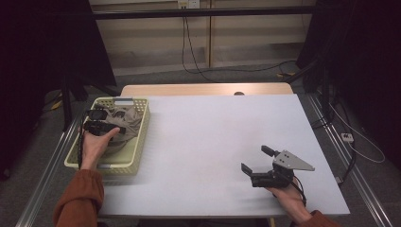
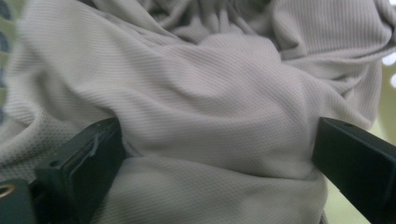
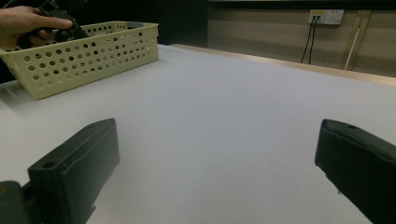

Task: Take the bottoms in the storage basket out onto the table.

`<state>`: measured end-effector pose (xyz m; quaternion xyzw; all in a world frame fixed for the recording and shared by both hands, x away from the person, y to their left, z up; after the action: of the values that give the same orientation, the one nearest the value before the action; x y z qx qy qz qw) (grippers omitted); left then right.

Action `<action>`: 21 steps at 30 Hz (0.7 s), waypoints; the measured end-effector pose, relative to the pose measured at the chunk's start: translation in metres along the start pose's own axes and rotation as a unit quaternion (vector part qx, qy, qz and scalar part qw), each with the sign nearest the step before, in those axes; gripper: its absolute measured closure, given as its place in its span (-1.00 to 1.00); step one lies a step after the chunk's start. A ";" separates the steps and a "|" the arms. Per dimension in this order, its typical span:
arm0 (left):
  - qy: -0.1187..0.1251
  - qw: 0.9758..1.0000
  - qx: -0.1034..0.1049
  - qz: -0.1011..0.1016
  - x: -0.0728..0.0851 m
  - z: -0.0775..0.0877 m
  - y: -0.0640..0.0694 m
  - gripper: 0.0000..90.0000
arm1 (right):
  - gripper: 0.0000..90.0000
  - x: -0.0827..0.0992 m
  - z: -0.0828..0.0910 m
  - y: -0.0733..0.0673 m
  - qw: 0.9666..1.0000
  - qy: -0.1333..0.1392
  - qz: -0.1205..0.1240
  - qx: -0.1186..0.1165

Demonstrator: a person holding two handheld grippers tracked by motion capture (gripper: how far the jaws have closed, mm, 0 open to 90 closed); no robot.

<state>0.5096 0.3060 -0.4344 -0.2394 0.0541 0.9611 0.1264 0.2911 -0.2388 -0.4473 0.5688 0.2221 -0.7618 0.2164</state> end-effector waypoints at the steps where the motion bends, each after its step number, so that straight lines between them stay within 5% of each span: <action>1: -0.005 1.000 0.002 -0.001 0.000 -0.002 0.000 -0.97 | -1.00 0.000 0.000 0.000 1.000 0.000 0.000 0.000; 6: -0.028 0.999 -0.014 -0.017 0.001 -0.011 0.005 -1.00 | -1.00 0.000 0.000 0.000 1.000 0.001 -0.001 -0.001; 10: -0.052 0.996 -0.042 -0.059 0.001 -0.018 0.011 -1.00 | -1.00 0.000 0.000 0.000 1.000 0.001 -0.002 -0.001; 17: -0.029 0.998 -0.027 -0.053 0.005 -0.020 0.007 -1.00 | -1.00 0.000 0.001 -0.002 1.000 0.000 -0.001 -0.005; 21: -0.036 0.998 -0.026 -0.051 0.005 -0.019 0.007 -0.99 | -1.00 0.000 0.000 -0.001 1.000 0.000 -0.001 -0.005</action>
<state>0.5123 0.2973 -0.4534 -0.2106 0.0126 0.9624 0.1712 0.2903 -0.2379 -0.4469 0.5676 0.2262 -0.7609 0.2186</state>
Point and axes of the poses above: each handheld gripper's, and its own axes: z roughly backward along the jaws, x roughly out of its underside, y roughly to its right, the point moved 1 cm from there along -z, roughly forward along the jaws, and after that the axes turned 1 degree about -x, right-handed, at the moved point
